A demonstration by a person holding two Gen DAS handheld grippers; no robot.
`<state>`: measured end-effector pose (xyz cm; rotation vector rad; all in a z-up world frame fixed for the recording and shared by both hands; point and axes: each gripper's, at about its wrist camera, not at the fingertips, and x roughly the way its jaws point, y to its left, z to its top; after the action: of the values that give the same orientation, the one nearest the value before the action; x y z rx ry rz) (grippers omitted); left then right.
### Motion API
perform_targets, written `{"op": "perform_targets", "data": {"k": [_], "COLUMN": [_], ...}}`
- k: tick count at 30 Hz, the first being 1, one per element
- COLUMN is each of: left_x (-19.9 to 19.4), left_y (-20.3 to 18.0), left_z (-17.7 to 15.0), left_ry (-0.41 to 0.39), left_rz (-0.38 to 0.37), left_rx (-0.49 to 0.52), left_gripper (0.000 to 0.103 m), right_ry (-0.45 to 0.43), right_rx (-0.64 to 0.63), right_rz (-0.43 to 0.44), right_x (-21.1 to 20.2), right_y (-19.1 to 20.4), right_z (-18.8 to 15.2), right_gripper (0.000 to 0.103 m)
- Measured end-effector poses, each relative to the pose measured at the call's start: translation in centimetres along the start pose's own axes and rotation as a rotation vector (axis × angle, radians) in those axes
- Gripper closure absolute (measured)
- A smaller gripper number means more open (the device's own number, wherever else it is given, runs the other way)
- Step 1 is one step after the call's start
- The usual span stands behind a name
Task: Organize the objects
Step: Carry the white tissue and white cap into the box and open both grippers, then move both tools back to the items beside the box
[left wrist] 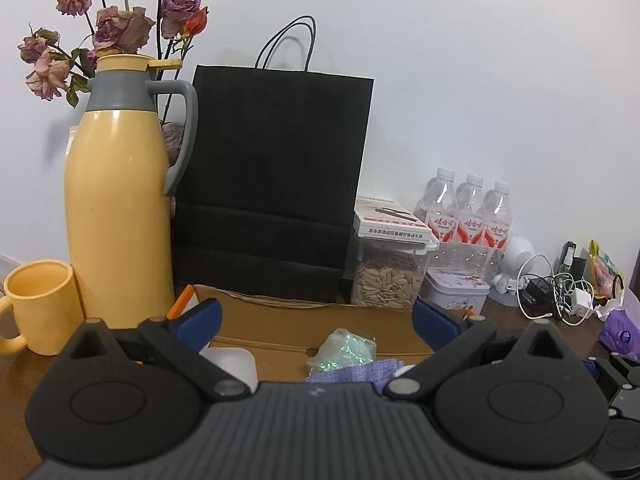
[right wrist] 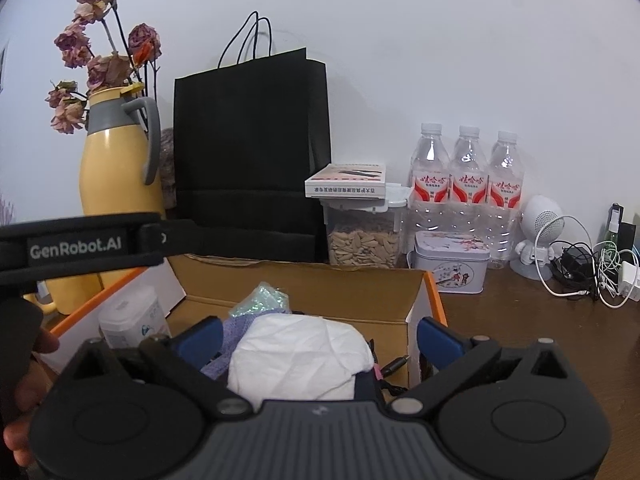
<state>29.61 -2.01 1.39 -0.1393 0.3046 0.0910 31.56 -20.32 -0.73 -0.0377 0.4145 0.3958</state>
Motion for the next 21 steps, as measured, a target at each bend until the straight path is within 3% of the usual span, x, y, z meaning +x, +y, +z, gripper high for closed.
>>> {"op": "perform_targets", "data": {"k": [7, 21], "left_x": [-1.2, -7.8], "left_y": [0.3, 2.6], "left_z": [0.2, -1.1], "left_ry": [-0.025, -0.067], "left_rz": [-0.004, -0.019], "left_rx": [-0.002, 0.006], "left_gripper": [0.000, 0.000], "right_ry": [-0.030, -0.077], "right_rx": [-0.002, -0.074], "right_rz": [-0.002, -0.012], "right_x": [-0.9, -5.3], "right_y": [0.1, 0.6], "right_z": [0.4, -1.0], "right_gripper": [0.000, 0.000]}}
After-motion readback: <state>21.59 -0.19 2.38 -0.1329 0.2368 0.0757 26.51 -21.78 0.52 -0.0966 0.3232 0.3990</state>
